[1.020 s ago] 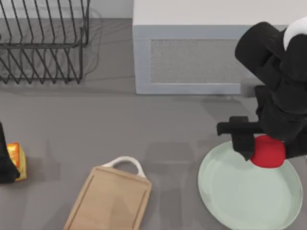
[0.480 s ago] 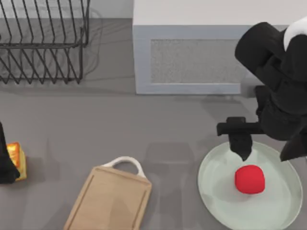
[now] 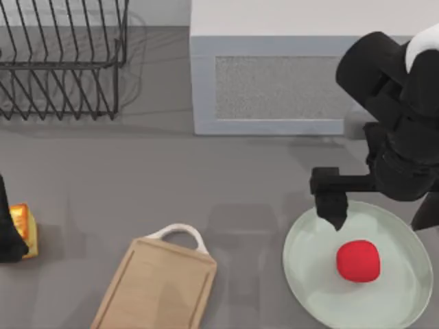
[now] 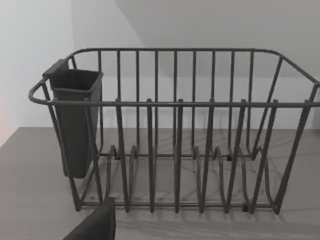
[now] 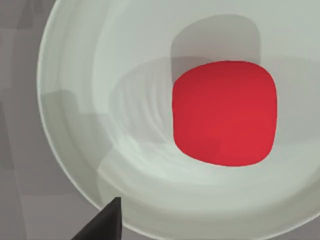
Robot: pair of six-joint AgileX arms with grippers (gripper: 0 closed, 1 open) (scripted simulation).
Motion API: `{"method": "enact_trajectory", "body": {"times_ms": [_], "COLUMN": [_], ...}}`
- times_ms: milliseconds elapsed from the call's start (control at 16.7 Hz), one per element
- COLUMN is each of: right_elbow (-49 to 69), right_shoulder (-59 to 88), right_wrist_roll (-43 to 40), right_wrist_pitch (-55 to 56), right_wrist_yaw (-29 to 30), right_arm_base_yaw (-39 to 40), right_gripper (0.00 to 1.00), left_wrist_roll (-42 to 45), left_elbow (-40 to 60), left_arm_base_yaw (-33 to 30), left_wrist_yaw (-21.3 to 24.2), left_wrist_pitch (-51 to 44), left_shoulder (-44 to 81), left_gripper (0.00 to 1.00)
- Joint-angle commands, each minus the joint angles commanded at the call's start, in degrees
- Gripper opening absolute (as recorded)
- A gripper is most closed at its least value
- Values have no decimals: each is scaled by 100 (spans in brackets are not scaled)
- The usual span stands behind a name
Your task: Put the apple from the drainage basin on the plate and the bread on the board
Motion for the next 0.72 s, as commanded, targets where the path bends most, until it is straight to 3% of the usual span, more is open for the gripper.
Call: {"method": "enact_trajectory", "body": {"times_ms": [360,720], "right_elbow": [-272,-1906], "right_shoulder": [-313,-2489], "right_wrist_roll": [-128,-845], "right_wrist_pitch": [257,1788], "right_wrist_yaw": [0,0], "right_arm_base_yaw": [-132,-833], "right_gripper": [100,100], "left_wrist_roll": [0,0], "left_elbow": [0,0], "left_arm_base_yaw": [0,0], "left_wrist_yaw": [0,0], "left_wrist_pitch": [0,0], "left_shoulder": [0,0], "left_gripper": [100,100]}}
